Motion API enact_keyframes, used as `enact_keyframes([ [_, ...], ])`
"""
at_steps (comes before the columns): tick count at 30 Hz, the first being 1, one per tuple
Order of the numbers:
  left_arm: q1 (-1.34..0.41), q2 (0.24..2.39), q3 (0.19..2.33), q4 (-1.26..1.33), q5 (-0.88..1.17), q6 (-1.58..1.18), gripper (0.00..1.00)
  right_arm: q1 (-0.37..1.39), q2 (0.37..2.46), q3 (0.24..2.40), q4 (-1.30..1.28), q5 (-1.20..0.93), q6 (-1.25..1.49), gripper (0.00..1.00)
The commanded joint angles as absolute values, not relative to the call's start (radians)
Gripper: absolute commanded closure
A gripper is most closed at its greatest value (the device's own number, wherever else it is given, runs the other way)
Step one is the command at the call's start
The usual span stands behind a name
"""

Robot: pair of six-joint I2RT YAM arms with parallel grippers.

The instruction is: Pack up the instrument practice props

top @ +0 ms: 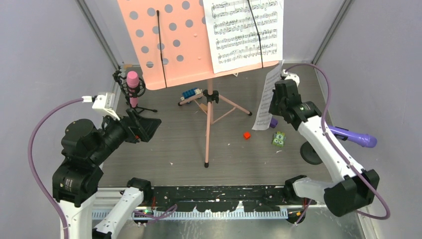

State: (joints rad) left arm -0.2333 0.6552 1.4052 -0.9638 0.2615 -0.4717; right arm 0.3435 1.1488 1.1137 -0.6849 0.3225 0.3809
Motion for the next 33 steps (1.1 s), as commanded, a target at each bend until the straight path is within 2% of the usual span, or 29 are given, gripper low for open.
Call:
enact_keyframes([
  [1, -0.232, 0.656, 1.421, -0.968, 0.266, -0.465, 0.16, 0.29, 1.22, 1.206, -0.637, 0.293, 0.406, 0.99],
  [6, -0.232, 0.665, 1.47, -1.022, 0.239, -0.427, 0.15, 0.214, 1.314, 1.274, -0.682, 0.355, 0.395, 0.97],
  [16, -0.232, 0.671, 1.488, -1.048, 0.232, -0.42, 0.15, 0.088, 1.539, 1.401, -0.756, 0.206, 0.398, 0.95],
  [21, -0.232, 0.675, 1.494, -1.063, 0.229, -0.411, 0.15, 0.08, 1.594, 1.441, -0.78, 0.198, 0.386, 0.9],
  [23, -0.232, 0.673, 1.496, -1.066, 0.227, -0.408, 0.15, 0.078, 1.601, 1.446, -0.78, 0.207, 0.383, 0.85],
  [28, -0.232, 0.67, 1.499, -1.073, 0.227, -0.406, 0.15, 0.077, 1.581, 1.445, -0.784, 0.245, 0.385, 0.54],
  [31, -0.232, 0.669, 1.497, -1.075, 0.223, -0.405, 0.15, 0.076, 1.544, 1.447, -0.787, 0.265, 0.388, 0.45],
  [33, -0.232, 0.668, 1.495, -1.077, 0.223, -0.403, 0.15, 0.077, 1.512, 1.454, -0.793, 0.283, 0.393, 0.44],
])
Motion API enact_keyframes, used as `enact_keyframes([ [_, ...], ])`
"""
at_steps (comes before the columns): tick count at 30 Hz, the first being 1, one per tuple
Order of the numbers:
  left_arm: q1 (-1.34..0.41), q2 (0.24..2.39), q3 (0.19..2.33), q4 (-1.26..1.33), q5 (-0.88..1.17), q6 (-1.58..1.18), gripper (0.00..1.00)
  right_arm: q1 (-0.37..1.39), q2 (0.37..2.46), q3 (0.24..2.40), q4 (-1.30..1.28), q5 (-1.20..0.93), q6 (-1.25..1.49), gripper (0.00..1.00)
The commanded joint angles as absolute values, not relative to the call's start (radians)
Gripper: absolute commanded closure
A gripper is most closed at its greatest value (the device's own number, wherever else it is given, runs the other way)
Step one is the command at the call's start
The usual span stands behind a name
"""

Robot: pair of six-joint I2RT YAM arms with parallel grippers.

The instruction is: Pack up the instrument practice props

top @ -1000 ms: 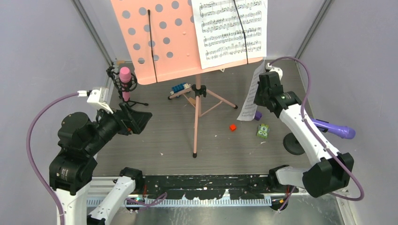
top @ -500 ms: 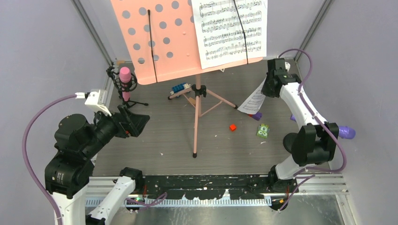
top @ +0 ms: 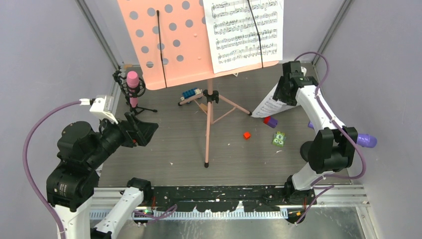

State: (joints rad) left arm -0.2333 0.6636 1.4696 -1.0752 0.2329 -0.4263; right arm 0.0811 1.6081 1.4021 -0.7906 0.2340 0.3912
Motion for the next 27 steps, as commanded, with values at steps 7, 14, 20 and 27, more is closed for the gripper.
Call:
enact_keyframes([
  [7, -0.232, 0.671, 1.497, -1.08, 0.222, -0.399, 0.15, 0.075, 1.351, 1.468, -0.81, 0.323, 0.406, 0.38],
  [14, -0.232, 0.634, 1.562, -1.102, 0.157, -0.379, 0.15, 0.077, 1.155, 1.454, -0.82, 0.403, 0.408, 0.33],
  [20, -0.232, 0.61, 1.668, -1.072, 0.112, -0.395, 0.13, 0.077, 0.98, 1.456, -0.805, 0.483, 0.409, 0.26],
  [27, -0.232, 0.801, 1.974, -1.095, 0.181, -0.391, 0.15, 0.077, 0.857, 1.568, -0.764, 0.31, 0.437, 0.24],
])
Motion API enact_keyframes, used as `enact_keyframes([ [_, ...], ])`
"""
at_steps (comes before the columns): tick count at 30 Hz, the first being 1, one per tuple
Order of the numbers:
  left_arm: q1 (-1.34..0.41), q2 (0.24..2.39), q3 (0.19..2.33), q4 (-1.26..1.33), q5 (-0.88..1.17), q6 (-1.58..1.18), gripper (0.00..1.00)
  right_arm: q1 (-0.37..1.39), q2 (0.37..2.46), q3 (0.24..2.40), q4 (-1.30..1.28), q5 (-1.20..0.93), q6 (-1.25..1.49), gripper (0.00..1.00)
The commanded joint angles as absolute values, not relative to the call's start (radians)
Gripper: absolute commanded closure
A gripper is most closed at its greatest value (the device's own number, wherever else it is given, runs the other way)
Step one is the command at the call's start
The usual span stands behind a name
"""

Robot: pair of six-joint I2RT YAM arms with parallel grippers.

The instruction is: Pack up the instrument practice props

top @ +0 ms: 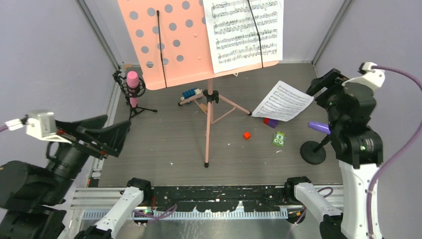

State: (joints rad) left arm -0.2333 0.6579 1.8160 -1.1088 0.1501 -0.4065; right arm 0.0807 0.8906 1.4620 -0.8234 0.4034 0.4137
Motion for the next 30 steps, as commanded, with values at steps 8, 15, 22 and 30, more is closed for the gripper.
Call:
enact_keyframes([
  [8, -0.213, 1.036, 2.248, -1.043, 0.332, -0.466, 0.19, 0.076, 0.844, 1.741, -0.754, -0.062, 0.474, 0.24],
  [15, -0.149, 1.113, 2.268, -0.923, 0.513, -0.581, 0.25, 0.076, 0.904, 1.817, -0.664, -0.385, 0.541, 0.26],
  [22, -0.149, 1.162, 2.273, -0.892, 0.548, -0.608, 0.3, 0.076, 0.984, 1.845, -0.586, -0.535, 0.637, 0.35],
  [30, -0.21, 1.261, 2.414, -0.904, 0.473, -0.579, 0.32, 0.077, 0.984, 1.845, -0.593, -0.54, 0.618, 0.33],
])
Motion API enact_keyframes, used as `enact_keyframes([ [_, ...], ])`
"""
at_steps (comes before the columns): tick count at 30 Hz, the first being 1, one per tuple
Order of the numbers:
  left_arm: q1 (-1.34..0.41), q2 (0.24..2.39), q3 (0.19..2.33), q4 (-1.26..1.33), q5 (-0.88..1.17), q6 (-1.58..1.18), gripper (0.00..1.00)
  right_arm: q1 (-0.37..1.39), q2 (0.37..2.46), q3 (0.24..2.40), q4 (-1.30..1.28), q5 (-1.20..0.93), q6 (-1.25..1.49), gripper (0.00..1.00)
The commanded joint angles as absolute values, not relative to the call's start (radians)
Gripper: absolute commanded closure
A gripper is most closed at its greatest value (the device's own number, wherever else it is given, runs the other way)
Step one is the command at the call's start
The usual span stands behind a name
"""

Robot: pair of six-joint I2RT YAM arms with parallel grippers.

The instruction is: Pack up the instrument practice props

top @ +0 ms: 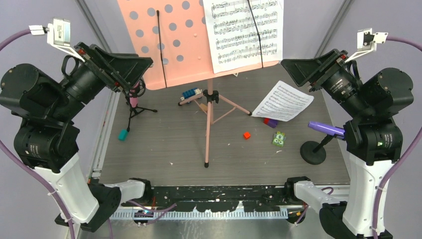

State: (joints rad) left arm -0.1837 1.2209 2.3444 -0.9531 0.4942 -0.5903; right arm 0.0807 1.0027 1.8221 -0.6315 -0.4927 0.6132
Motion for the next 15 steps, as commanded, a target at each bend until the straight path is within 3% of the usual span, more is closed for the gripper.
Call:
enact_keyframes([
  [1, -0.219, 1.274, 2.43, -0.904, 0.464, -0.576, 0.32, 0.076, 0.983, 1.844, -0.599, -0.54, 0.613, 0.33],
  [15, -0.479, 1.344, 2.44, -0.858, 0.301, -0.401, 0.33, 0.075, 0.96, 1.814, -0.626, -0.548, 0.572, 0.3],
])
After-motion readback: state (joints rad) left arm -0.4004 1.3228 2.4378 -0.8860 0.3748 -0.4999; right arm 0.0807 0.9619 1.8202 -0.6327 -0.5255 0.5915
